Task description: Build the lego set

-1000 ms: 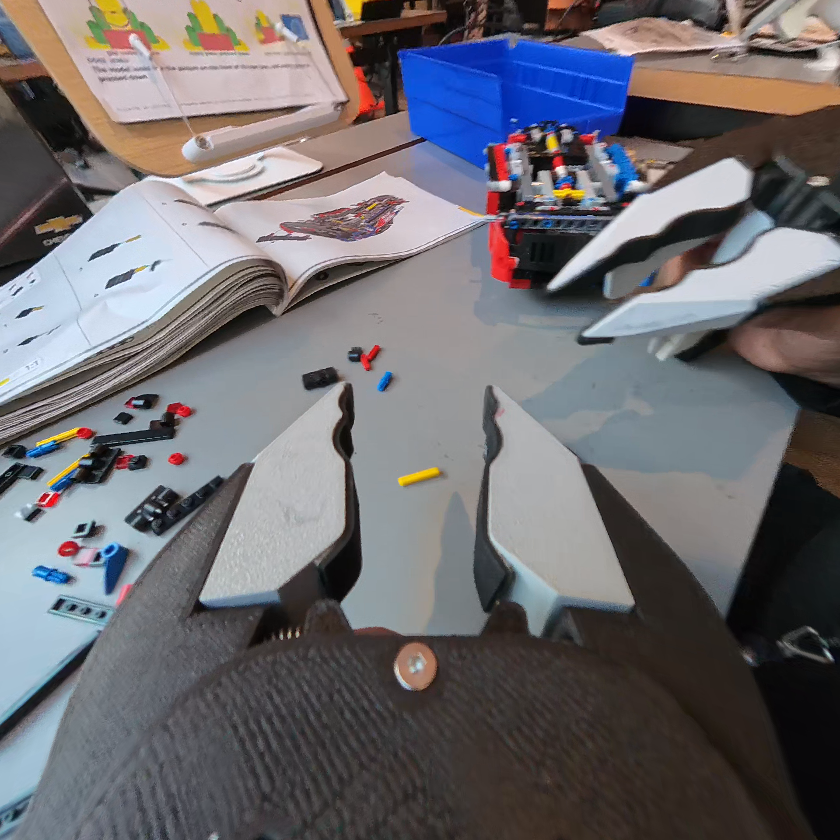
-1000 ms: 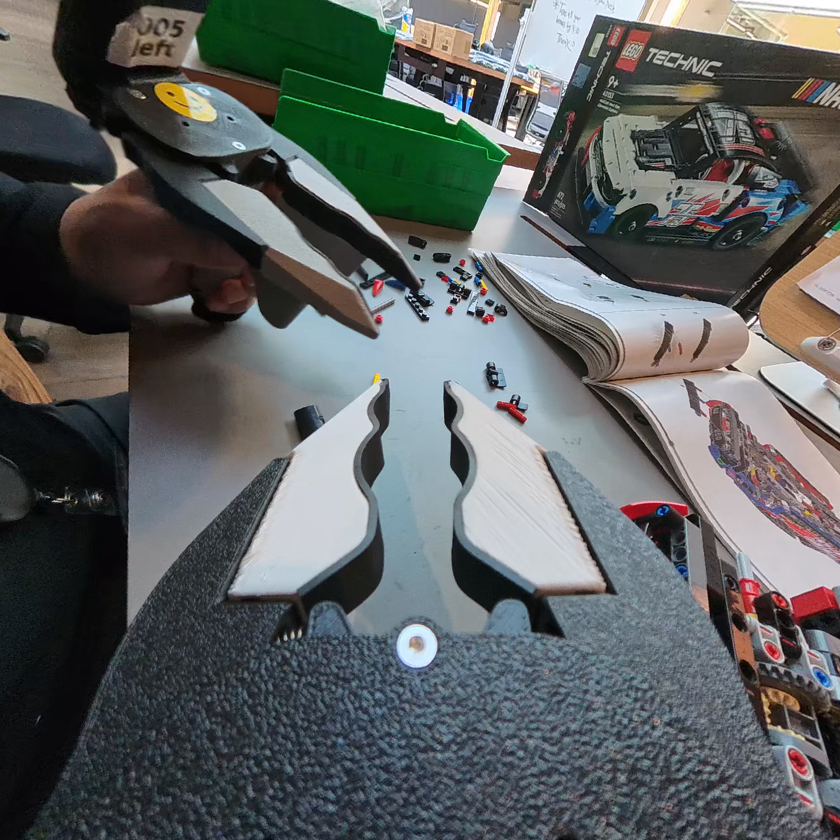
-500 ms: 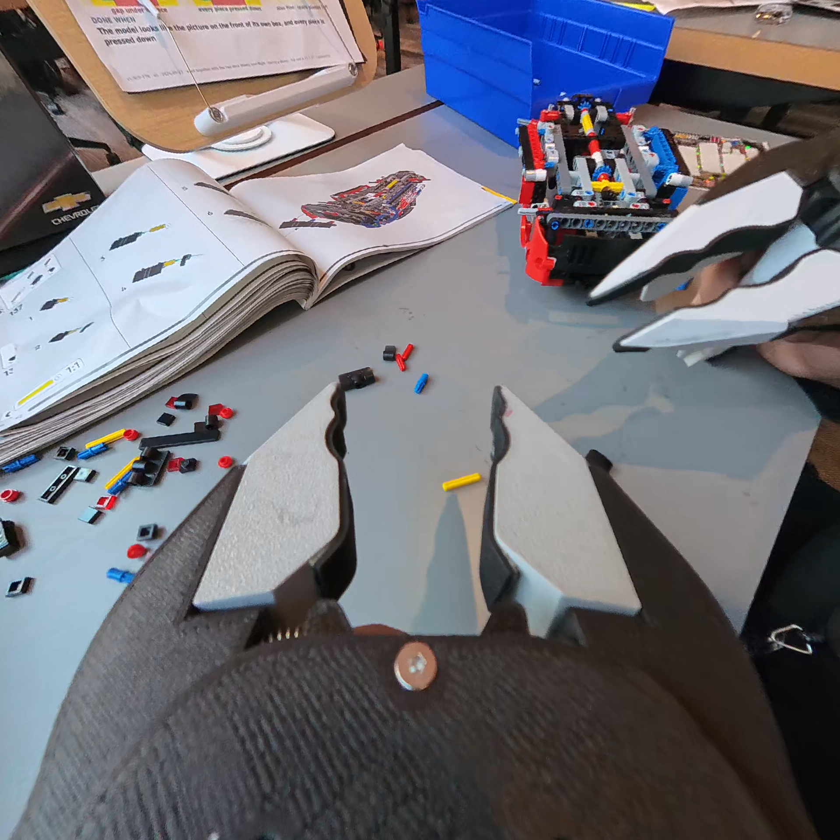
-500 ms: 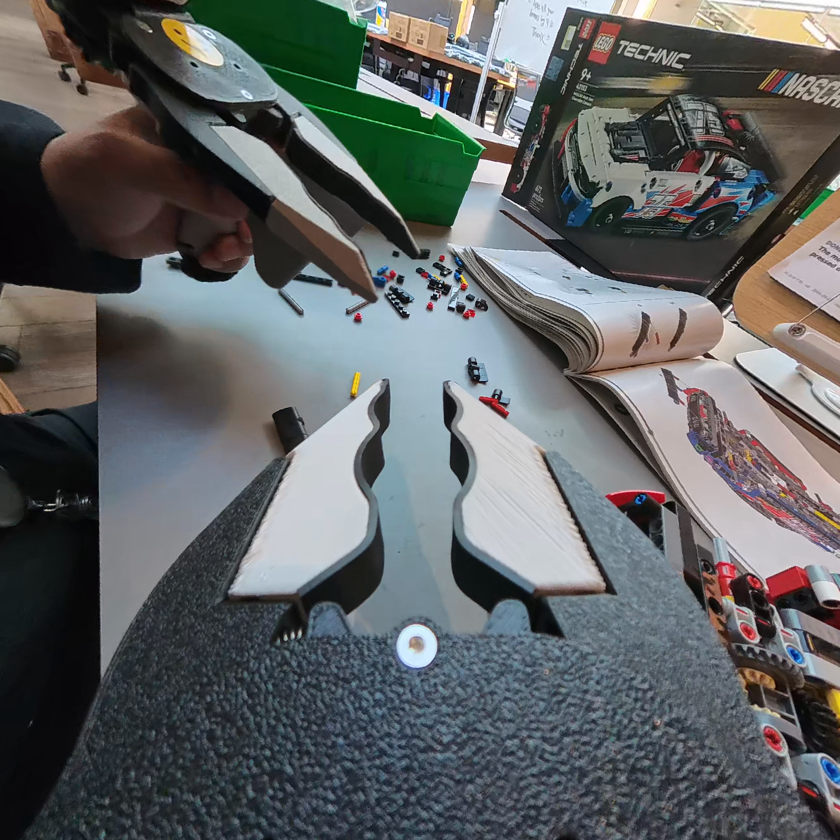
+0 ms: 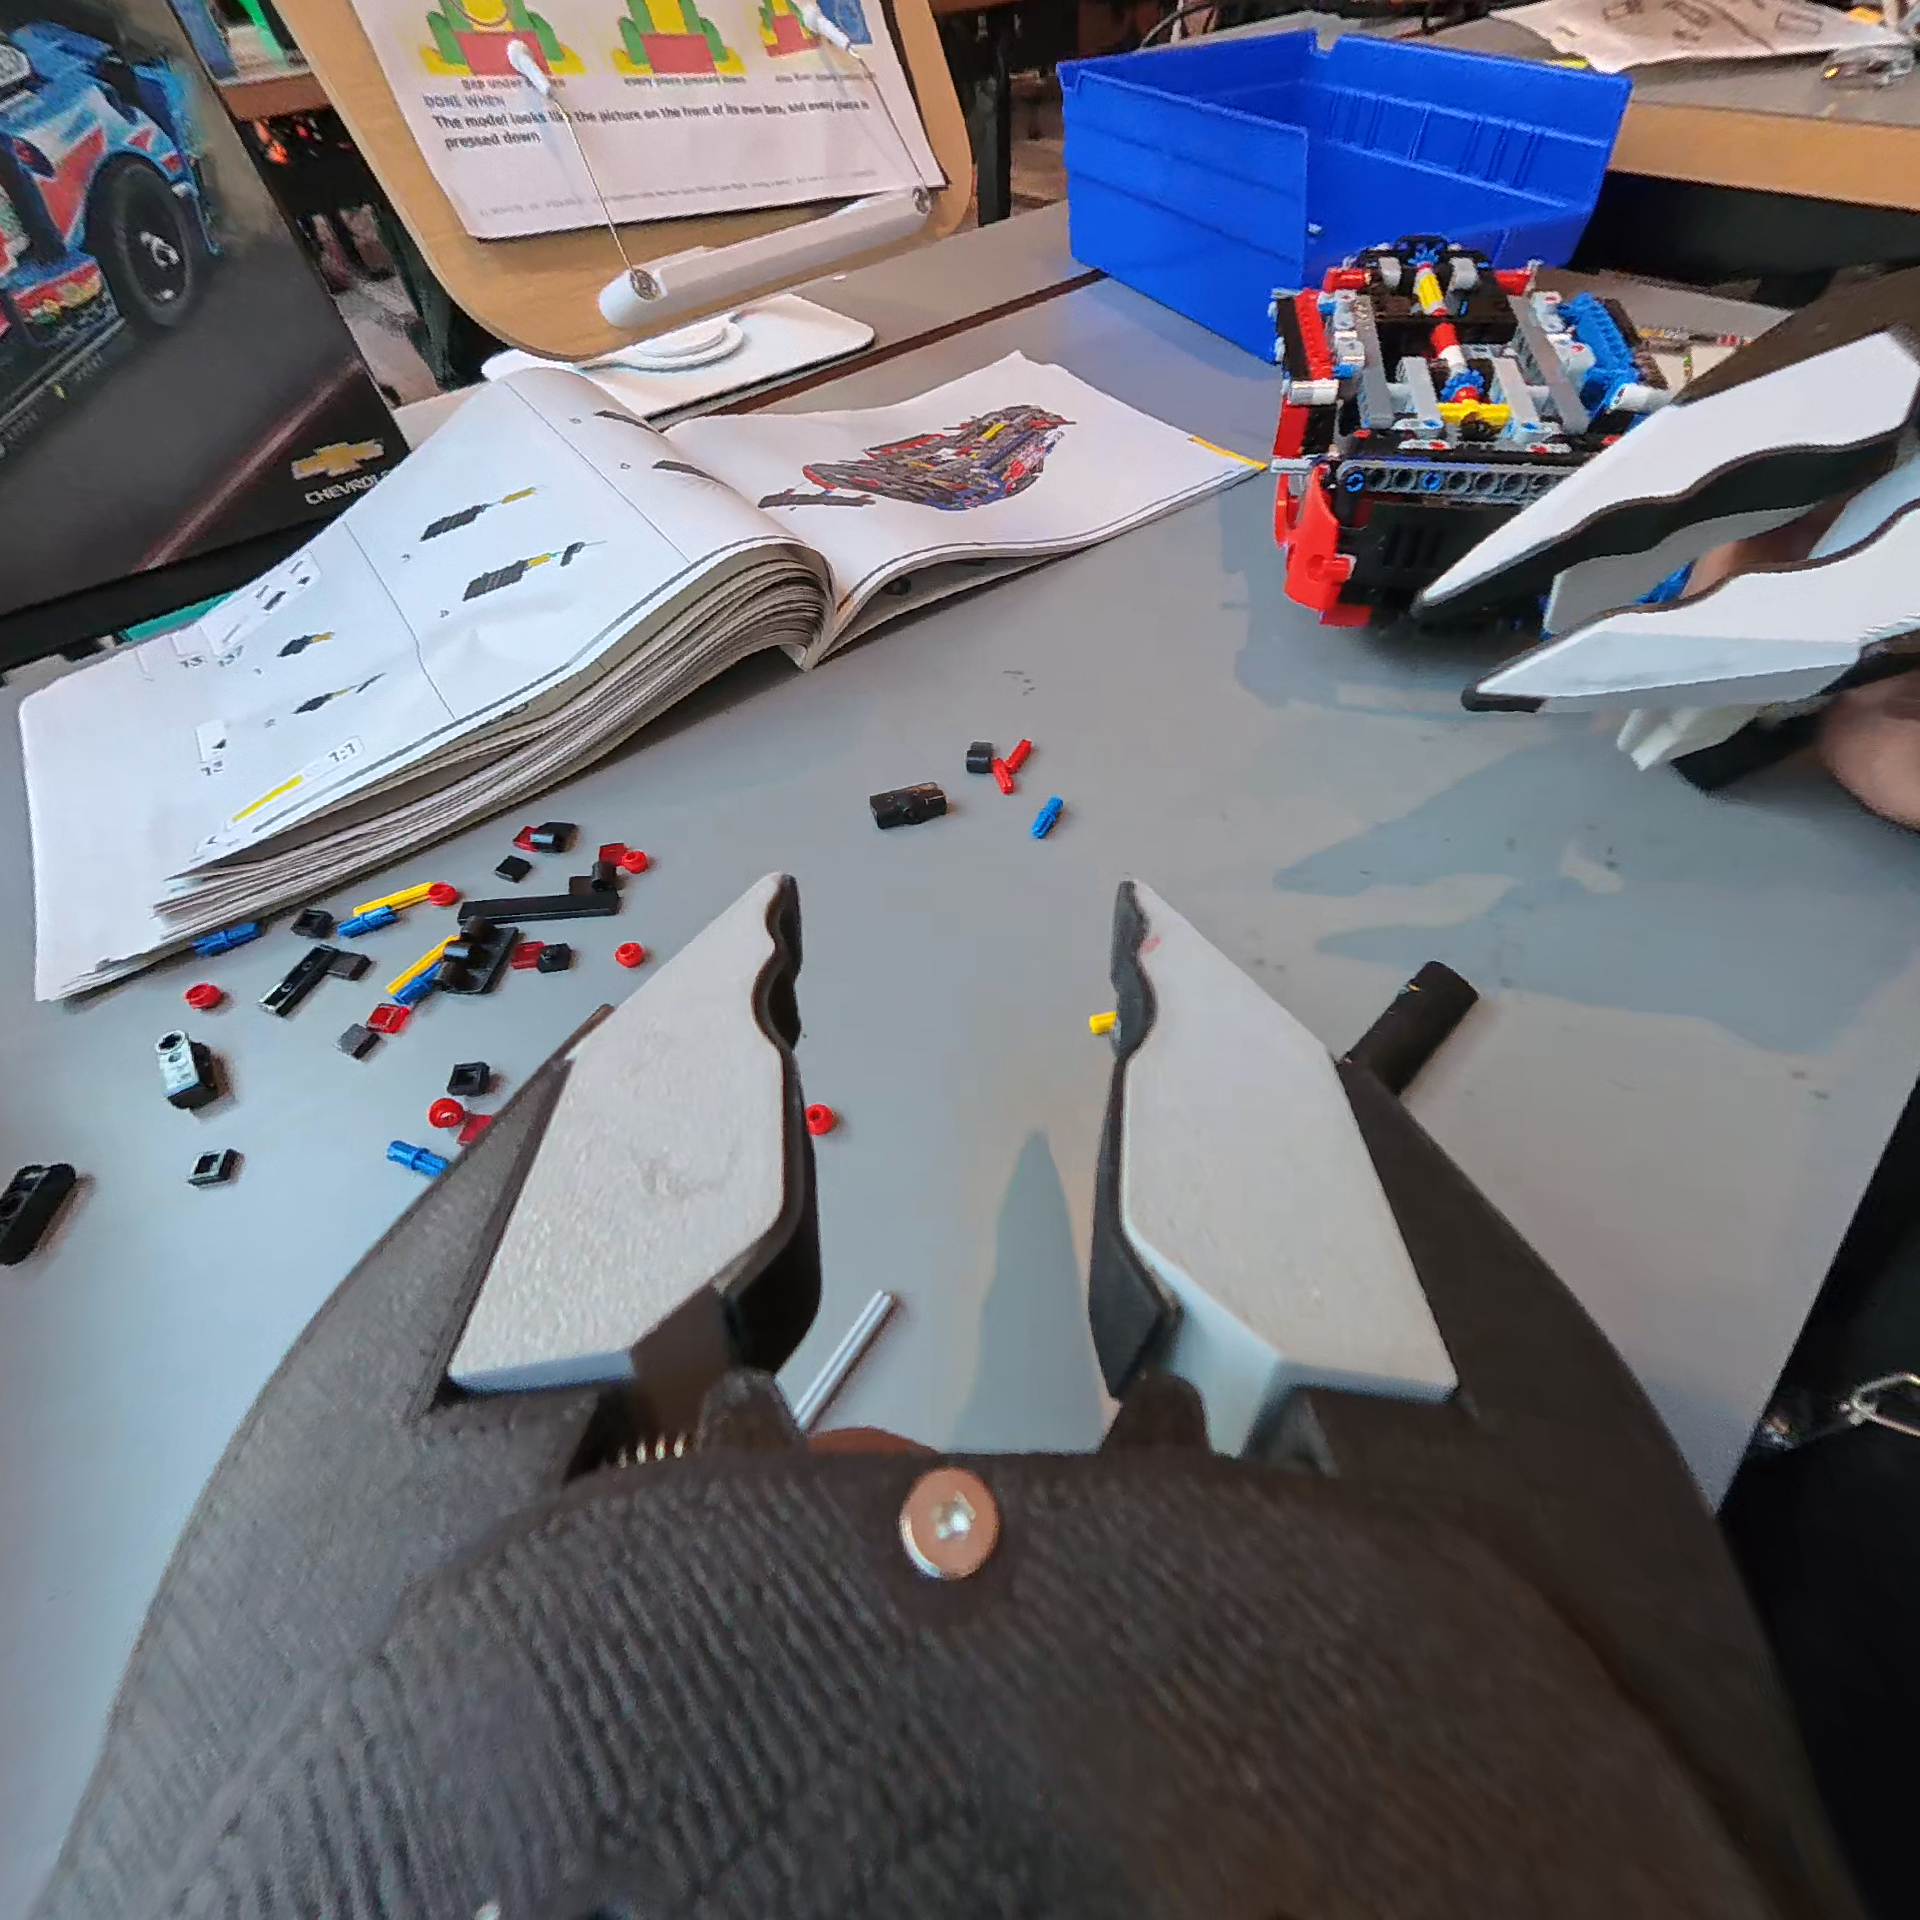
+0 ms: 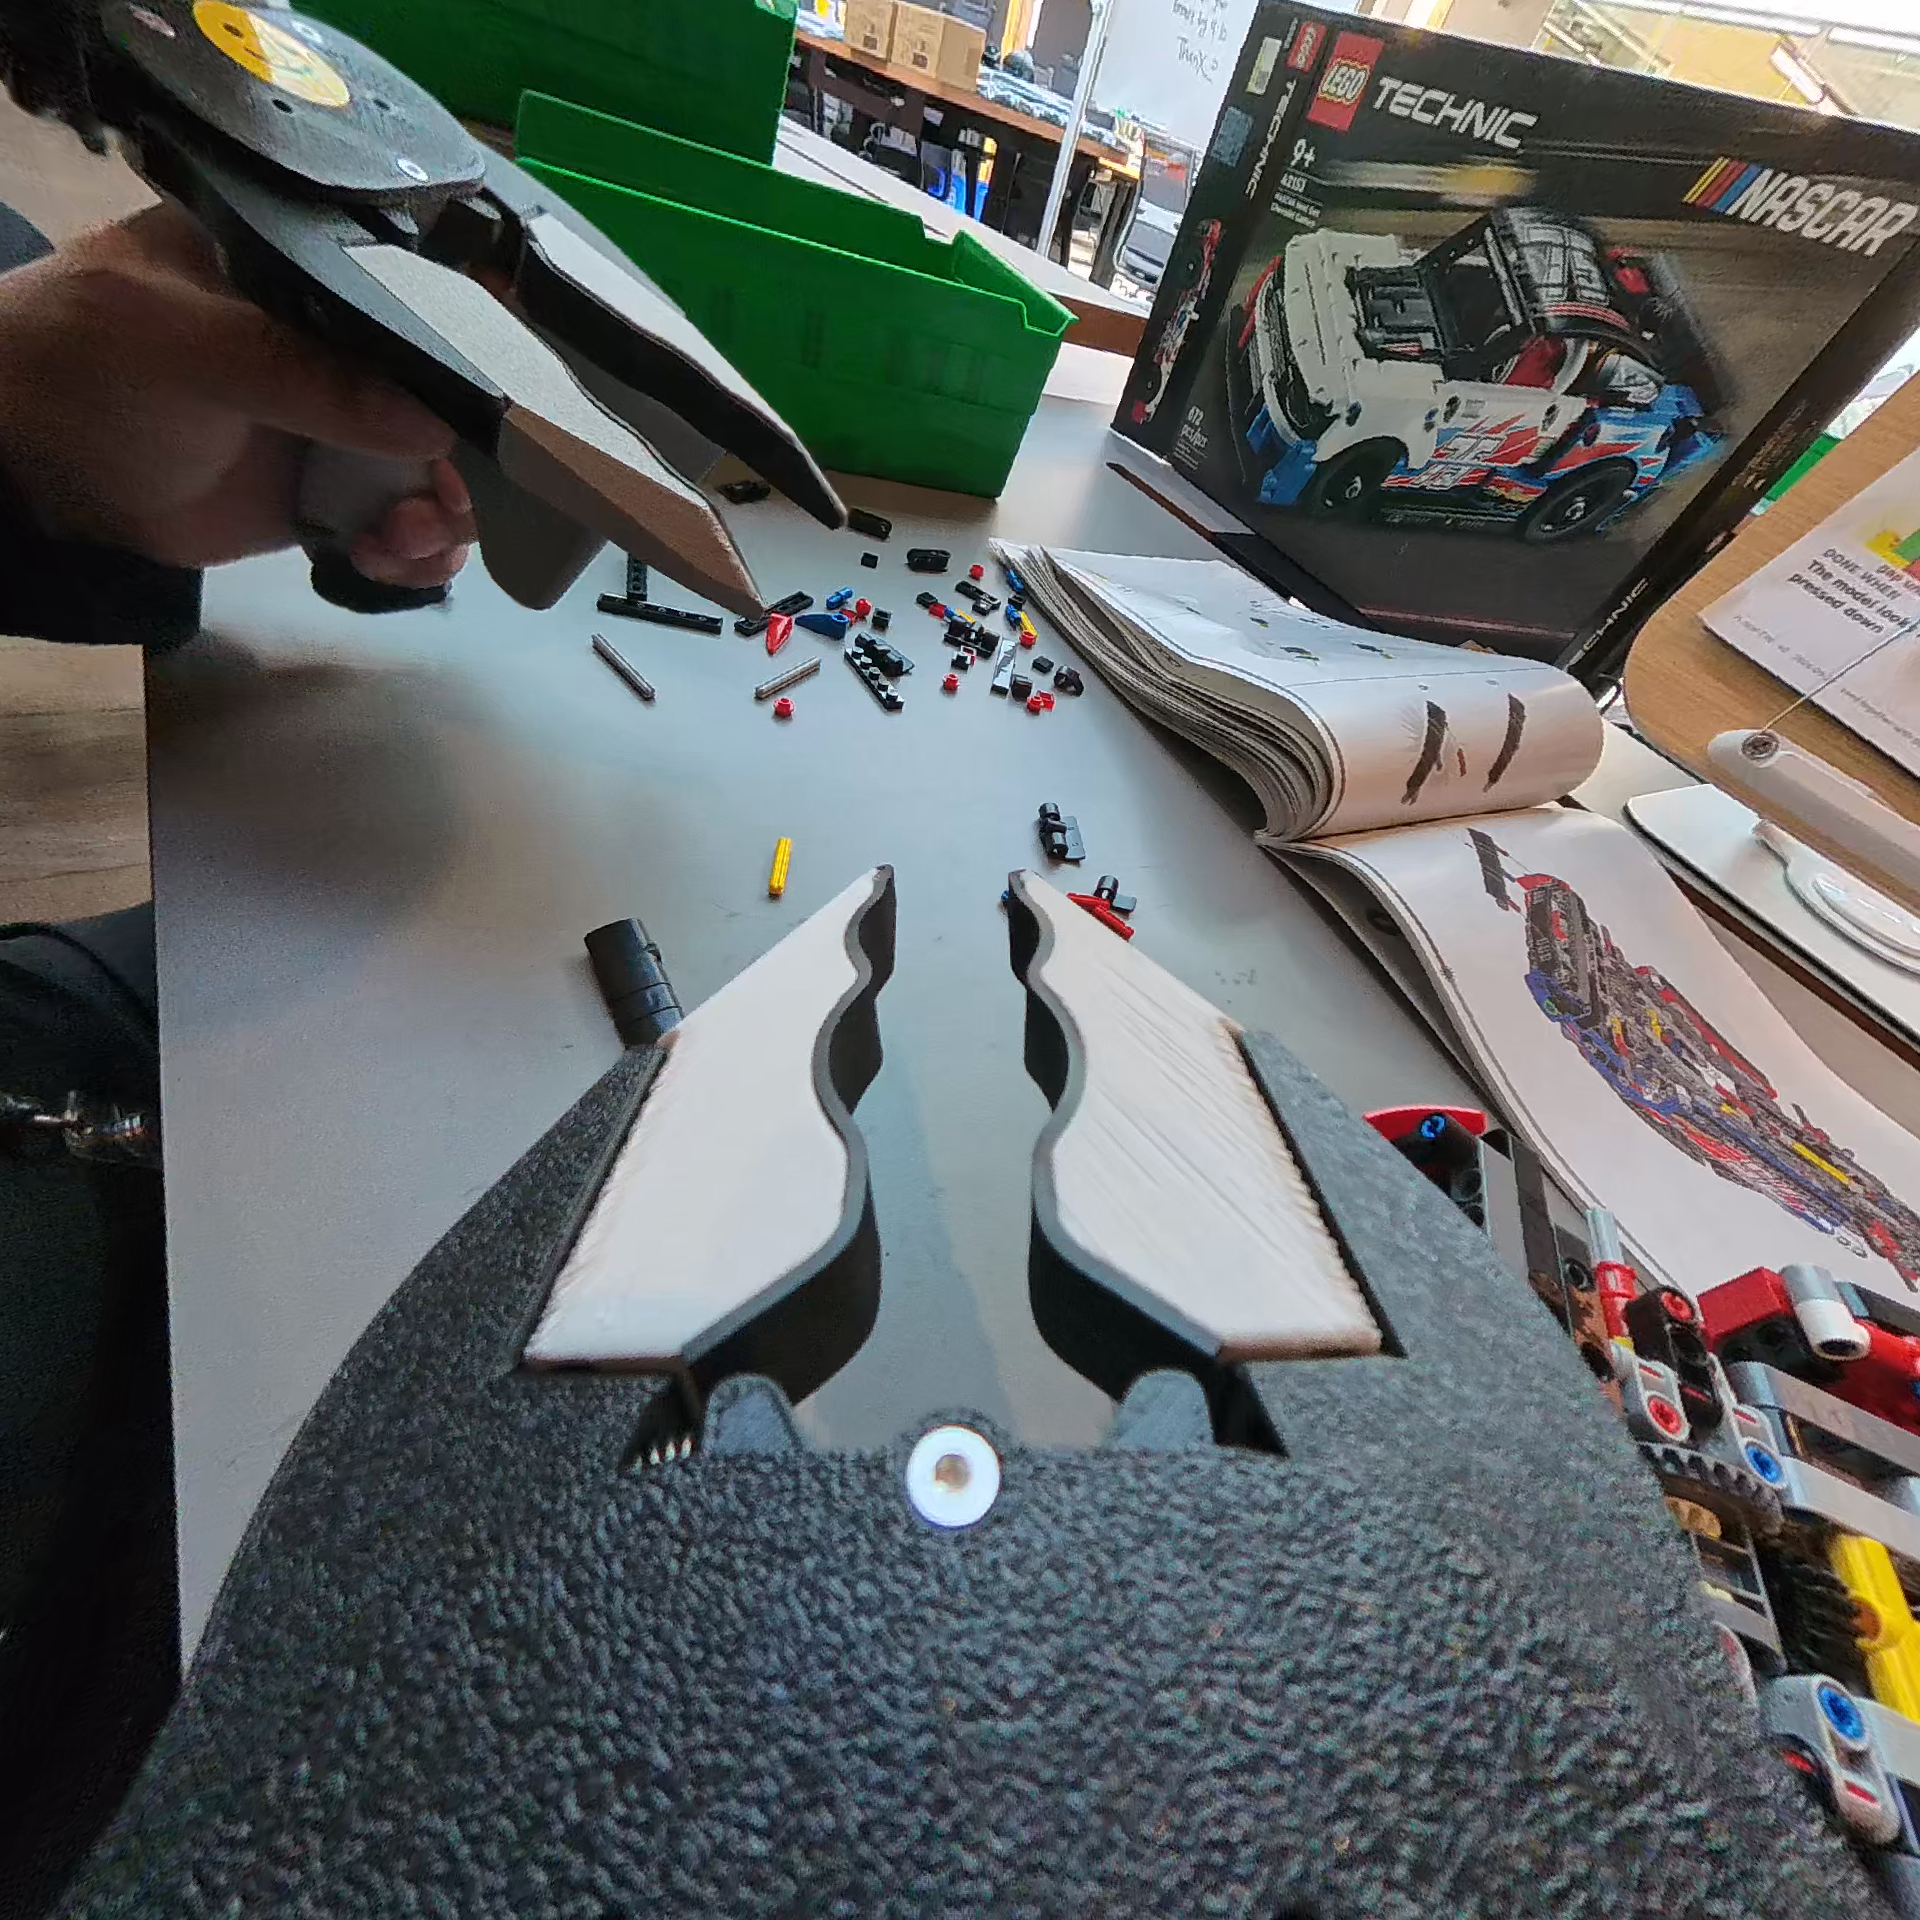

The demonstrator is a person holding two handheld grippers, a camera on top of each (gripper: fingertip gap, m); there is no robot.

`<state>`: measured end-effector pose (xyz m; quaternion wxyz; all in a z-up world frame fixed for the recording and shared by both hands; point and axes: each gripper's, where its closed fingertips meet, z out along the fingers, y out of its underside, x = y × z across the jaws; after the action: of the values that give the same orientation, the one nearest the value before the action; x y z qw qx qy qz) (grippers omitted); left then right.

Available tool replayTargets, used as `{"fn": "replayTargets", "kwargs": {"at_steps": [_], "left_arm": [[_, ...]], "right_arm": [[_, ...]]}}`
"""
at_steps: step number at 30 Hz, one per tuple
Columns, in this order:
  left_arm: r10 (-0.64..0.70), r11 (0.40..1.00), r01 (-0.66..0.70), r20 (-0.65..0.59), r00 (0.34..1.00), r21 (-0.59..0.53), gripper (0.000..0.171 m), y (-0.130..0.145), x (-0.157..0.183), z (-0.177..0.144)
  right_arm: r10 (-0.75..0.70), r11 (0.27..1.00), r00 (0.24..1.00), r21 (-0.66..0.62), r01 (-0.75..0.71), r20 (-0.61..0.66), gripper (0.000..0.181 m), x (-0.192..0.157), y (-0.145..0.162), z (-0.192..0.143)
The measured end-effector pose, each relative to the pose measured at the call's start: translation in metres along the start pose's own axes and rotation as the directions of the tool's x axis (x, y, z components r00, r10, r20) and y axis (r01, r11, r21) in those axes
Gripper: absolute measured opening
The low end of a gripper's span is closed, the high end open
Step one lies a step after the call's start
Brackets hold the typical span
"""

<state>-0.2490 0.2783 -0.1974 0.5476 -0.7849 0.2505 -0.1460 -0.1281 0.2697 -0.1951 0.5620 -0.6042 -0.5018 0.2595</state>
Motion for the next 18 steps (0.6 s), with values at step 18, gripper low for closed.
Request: {"fn": "replayTargets", "kwargs": {"at_steps": [18], "left_arm": [[0.054, 0.998, -0.055, -0.080, 0.995, -0.010, 0.055, 0.016, 0.027, -0.002]], "right_arm": [[-0.006, 1.000, 1.000, -0.010, 0.006, -0.010, 0.021, 0.001, 0.001, 0.000]]}}
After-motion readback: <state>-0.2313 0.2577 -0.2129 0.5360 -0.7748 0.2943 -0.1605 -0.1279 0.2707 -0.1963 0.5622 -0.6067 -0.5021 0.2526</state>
